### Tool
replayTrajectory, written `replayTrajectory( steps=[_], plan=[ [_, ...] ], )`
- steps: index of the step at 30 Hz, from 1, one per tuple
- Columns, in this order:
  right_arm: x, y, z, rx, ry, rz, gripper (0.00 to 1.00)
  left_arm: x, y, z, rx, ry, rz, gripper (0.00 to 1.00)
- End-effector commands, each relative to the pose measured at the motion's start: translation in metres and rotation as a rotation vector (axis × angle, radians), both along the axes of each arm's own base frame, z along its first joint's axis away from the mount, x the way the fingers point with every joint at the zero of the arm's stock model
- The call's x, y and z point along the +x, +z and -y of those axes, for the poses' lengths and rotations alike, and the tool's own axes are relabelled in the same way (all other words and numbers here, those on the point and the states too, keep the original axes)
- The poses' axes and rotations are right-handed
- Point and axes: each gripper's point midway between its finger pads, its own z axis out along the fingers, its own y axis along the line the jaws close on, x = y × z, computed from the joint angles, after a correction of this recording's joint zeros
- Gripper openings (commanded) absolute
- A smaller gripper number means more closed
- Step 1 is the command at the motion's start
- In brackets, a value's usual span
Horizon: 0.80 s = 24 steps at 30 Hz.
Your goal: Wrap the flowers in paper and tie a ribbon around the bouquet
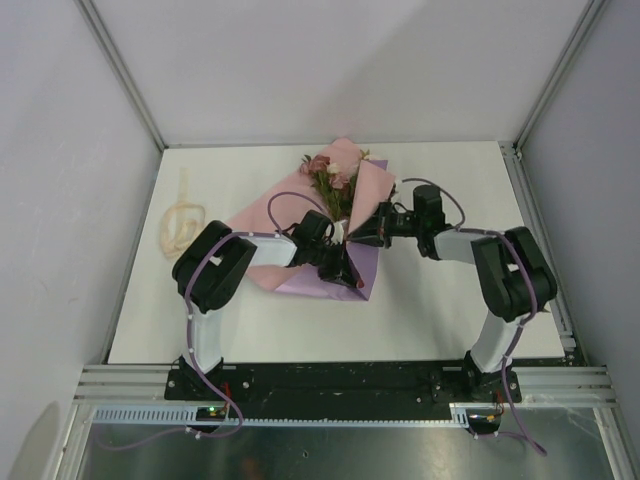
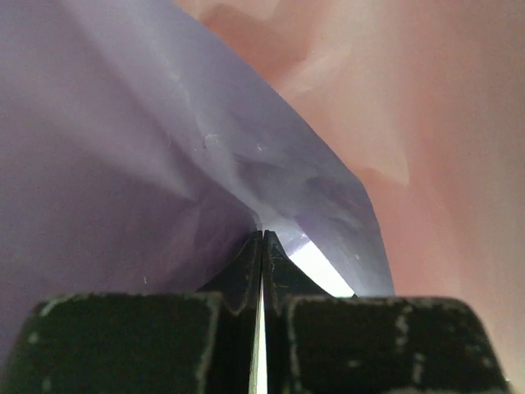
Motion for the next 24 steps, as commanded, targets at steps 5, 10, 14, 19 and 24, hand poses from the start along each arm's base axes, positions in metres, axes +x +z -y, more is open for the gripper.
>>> replayTrajectory(
  steps=[5,10,14,19,24],
  plan=[
    [0.016,0.03,-0.032,0.148,-0.025,0.069,0.0,-0.011,-0.063,-0.038,0.23,0.03,-0.026,0.0],
    [0.026,0.045,-0.035,0.194,-0.067,0.086,0.0,-0.012,-0.064,-0.039,0.227,0.027,-0.027,0.0],
    [0.027,0.041,-0.036,0.205,-0.066,0.066,0.0,-0.012,-0.065,-0.039,0.229,0.025,-0.028,0.0],
    [0.027,0.026,-0.032,0.174,-0.065,0.037,0.0,-0.008,-0.061,-0.039,0.221,0.03,-0.015,0.0],
    [0.025,0.02,-0.025,0.147,-0.059,0.03,0.0,-0.008,-0.057,-0.039,0.202,0.029,-0.018,0.0]
  ],
)
